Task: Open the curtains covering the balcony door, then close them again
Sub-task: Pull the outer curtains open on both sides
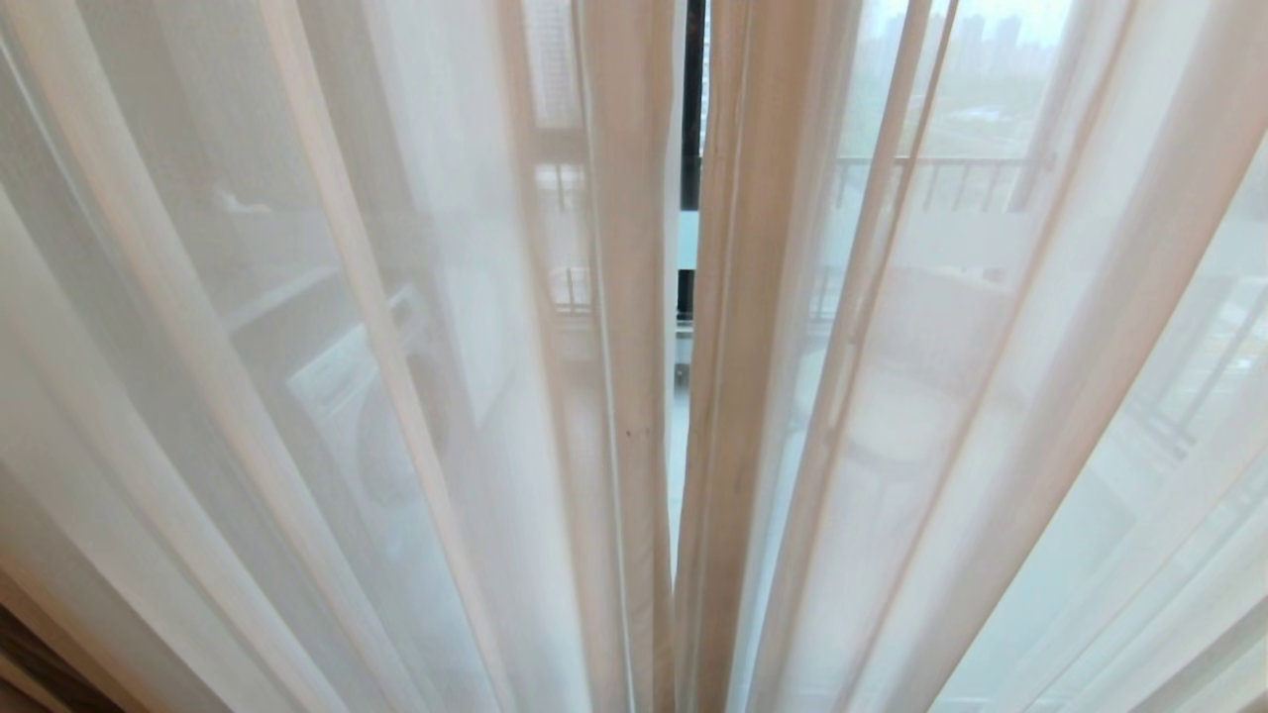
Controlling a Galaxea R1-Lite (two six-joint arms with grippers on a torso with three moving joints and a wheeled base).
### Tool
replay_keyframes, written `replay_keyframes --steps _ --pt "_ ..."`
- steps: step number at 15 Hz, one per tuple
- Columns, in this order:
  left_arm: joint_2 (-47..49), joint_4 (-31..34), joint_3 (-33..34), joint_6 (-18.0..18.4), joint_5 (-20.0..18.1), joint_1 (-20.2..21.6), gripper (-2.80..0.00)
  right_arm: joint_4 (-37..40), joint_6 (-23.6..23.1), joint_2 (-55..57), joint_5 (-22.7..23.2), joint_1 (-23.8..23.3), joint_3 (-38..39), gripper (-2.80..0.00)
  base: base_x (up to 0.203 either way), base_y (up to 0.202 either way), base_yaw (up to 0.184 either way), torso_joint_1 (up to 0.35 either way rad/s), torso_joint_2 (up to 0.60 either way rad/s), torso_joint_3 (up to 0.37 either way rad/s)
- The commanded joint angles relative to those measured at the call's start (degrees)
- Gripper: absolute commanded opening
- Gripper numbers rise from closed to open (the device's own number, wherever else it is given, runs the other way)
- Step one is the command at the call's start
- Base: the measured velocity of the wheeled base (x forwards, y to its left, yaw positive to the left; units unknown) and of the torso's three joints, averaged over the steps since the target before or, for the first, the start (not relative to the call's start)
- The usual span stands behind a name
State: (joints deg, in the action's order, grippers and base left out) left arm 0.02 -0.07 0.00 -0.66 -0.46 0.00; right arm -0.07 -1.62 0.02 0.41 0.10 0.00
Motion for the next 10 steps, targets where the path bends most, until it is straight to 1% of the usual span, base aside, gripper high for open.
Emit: replay_keyframes --steps 1,7,10 --pt "-0.02 0.07 0.00 0.22 0.02 0.00 -2.80 -0.01 -0.05 -0.02 0.02 -0.01 0.00 -2.80 0.000 0.000 0.000 0.000 0.00 0.000" --pt "-0.02 -0.01 0.00 1.32 -0.24 0.00 -2.80 -0.01 -0.05 -0.02 0.02 -0.01 0.00 -2.80 0.000 0.000 0.000 0.000 0.00 0.000" --pt "-0.02 -0.01 0.00 1.10 -0.24 0.00 -2.80 -0.01 -0.05 -0.02 0.02 -0.01 0.00 -2.80 0.000 0.000 0.000 0.000 0.00 0.000"
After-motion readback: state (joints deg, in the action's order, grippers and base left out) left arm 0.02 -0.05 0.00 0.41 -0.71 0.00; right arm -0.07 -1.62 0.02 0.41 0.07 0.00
